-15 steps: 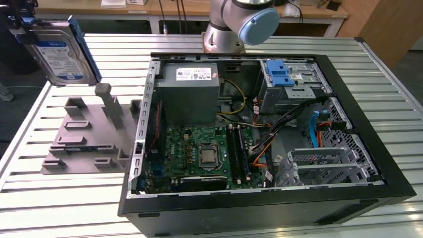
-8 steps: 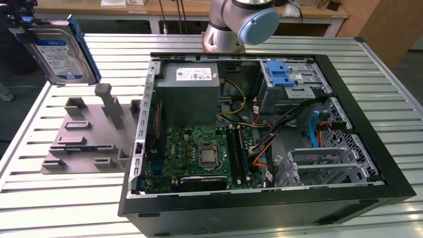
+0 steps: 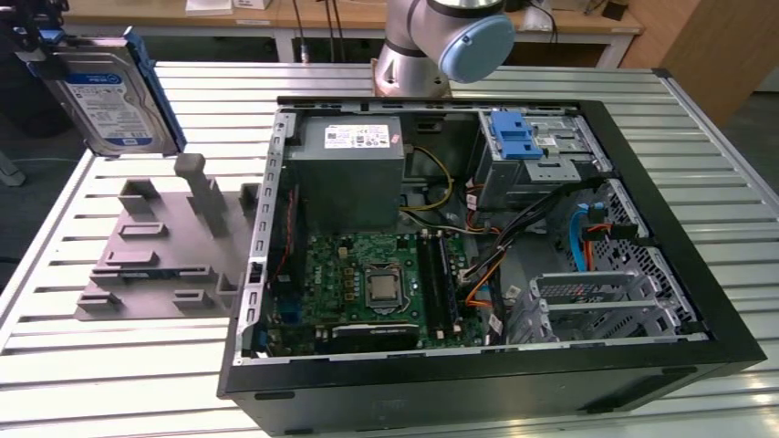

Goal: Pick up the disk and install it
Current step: 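Pick up the disk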

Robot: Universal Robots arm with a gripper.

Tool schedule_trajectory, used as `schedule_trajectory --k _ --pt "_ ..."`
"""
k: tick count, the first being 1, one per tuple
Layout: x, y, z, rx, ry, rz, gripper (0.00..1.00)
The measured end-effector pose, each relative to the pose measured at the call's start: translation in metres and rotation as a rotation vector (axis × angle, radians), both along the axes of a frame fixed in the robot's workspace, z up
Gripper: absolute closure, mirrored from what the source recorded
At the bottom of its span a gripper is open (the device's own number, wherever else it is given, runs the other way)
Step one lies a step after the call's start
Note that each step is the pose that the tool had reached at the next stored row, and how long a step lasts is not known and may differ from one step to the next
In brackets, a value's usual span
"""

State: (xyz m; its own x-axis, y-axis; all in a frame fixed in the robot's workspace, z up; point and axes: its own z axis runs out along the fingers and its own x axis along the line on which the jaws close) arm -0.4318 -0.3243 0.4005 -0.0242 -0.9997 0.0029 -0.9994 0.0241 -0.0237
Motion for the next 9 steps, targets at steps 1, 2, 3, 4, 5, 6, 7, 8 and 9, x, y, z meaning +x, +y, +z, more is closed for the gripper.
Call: schedule_trajectory --k 1,2,3,4,5,6,7,8,9 --pt "0.0 0.0 0.0 0.0 0.0 0.0 0.64" --pt "0.0 0.0 0.0 0.0 0.0 0.0 0.64" --pt "0.0 0.0 0.0001 0.0 -0.0001 0.0 0.64" --pt "0.0 0.0 0.0002 0.0 0.0 0.0 0.64" --pt "0.0 0.0 0.0007 -0.0002 0.0003 0.0 0.64" --pt "0.0 0.0 0.0012 -0.0002 0.0002 0.0 0.64" --pt "0.0 0.0 0.0019 -0.0001 0.0001 0.0 0.64" --pt "0.0 0.0 0.0028 -0.0001 0.0001 0.0 0.64" --pt "0.0 0.0 0.0041 -0.0001 0.0001 0.0 0.64"
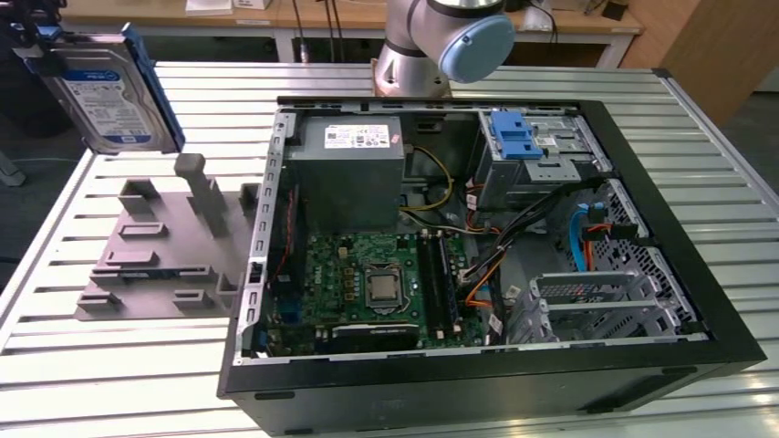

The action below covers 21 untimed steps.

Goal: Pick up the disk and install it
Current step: 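Pick up the disk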

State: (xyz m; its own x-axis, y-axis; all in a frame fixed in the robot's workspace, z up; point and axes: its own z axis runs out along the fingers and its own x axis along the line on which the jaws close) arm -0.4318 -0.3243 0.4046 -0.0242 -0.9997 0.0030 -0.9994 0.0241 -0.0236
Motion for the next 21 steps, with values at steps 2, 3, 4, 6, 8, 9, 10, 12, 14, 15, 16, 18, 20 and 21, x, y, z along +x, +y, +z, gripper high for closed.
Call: schedule_trajectory --k 2,3,4,6,8,9,10,12,14,15,16,18,20,21 --pt "0.0 0.0 0.0021 0.0002 -0.0003 0.0 0.64" --pt "0.0 0.0 0.0033 0.0001 -0.0002 0.0 0.64" --pt "0.0 0.0 0.0044 0.0001 -0.0002 0.0 0.64" --pt "0.0 0.0 0.0068 0.0001 -0.0001 0.0 0.64" --pt "0.0 0.0 0.0095 0.0001 -0.0001 0.0 0.64" --pt "-0.0001 0.0 0.0109 0.0001 -0.0001 0.0 0.64" --pt "0.0 0.0 0.0122 0.0001 -0.0002 0.0 0.64" --pt "0.0 0.0 0.015 0.0001 -0.0002 0.0 0.64" --pt "-0.0001 0.0 0.017 0.0001 -0.0003 0.0 0.64" --pt "-0.0001 0.0 0.0172 0.0002 -0.0003 0.0 0.64" --pt "-0.0001 0.0 0.0172 0.0002 -0.0003 0.0 0.64" --pt "0.0 0.0 0.0173 0.0001 -0.0002 0.0 0.64" --pt "0.0 0.0 0.0173 0.0002 -0.0002 0.0 0.64" --pt "0.0 0.0 0.0174 0.0001 -0.0002 0.0 0.64"
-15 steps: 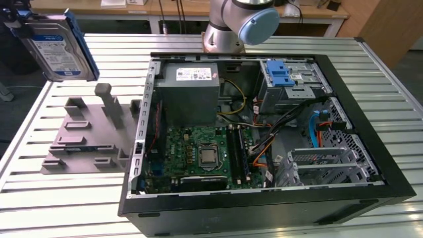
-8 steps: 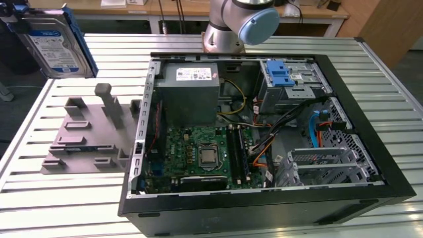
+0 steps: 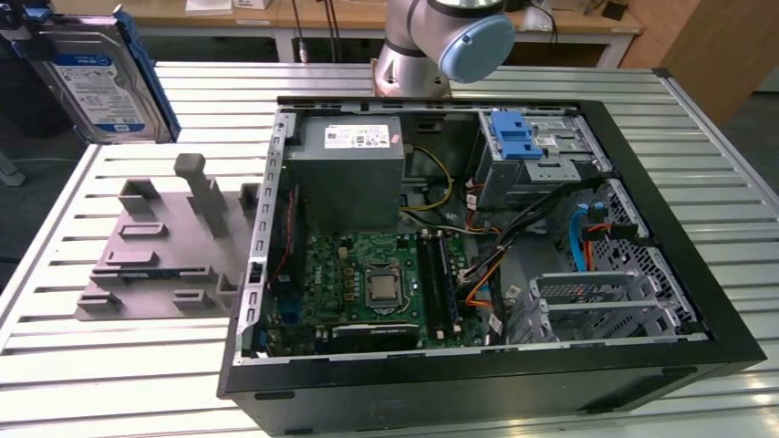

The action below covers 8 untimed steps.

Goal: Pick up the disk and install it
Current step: 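Pick up the disk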

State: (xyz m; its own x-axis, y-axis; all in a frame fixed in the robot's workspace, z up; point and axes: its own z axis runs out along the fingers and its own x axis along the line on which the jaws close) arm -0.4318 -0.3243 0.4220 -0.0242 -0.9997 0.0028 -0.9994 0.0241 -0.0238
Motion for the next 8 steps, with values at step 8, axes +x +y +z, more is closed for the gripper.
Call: schedule_trajectory --k 8 --pt "0.0 0.0 0.0089 0.0 0.0 0.0 0.64"
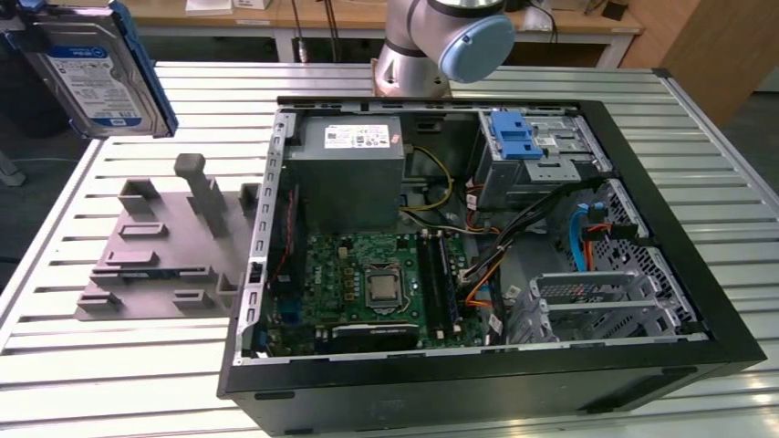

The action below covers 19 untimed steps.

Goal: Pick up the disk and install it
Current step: 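Pick up the disk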

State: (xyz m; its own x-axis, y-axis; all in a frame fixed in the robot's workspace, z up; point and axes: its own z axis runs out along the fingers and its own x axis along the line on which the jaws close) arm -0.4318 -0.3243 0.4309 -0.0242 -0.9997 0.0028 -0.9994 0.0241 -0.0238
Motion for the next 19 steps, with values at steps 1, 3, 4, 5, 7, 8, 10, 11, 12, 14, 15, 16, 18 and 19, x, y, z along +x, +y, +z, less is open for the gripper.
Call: schedule_trajectory --k 1,3,4,5,7,8,10,11,12,14,15,16,18,19 --pt "0.0 0.0 0.0016 0.0 -0.0001 0.0 0.64" --pt "0.0 0.0 0.005 0.0 0.0001 0.0 0.64" --pt "0.0 0.0 0.0063 0.0 -0.0001 0.0 0.64" --pt "0.0 0.0 0.0076 0.0 0.0 0.0 0.64" --pt "0.0 0.0 0.0103 0.0 0.0 0.0 0.64" --pt "0.0 0.0 0.0115 0.0 0.0 0.0 0.64" --pt "0.0 0.0 0.0135 0.0 -0.0001 0.0 0.64" --pt "0.0 0.0 0.0139 0.0 -0.0001 0.0 0.64" --pt "0.0 0.0 0.0139 0.0 -0.0001 0.0 0.64" --pt "0.0 0.0 0.0139 0.0 0.0 0.0 0.64" --pt "0.0 0.0 0.0139 0.0 -0.0001 0.0 0.64" --pt "0.0 0.0 0.0141 -0.0001 0.0001 0.0 0.64" --pt "0.0 -0.0011 0.0141 -0.0001 0.0003 0.0 0.64" --pt "0.0 -0.0018 0.014 0.0 0.0 0.0 0.64"
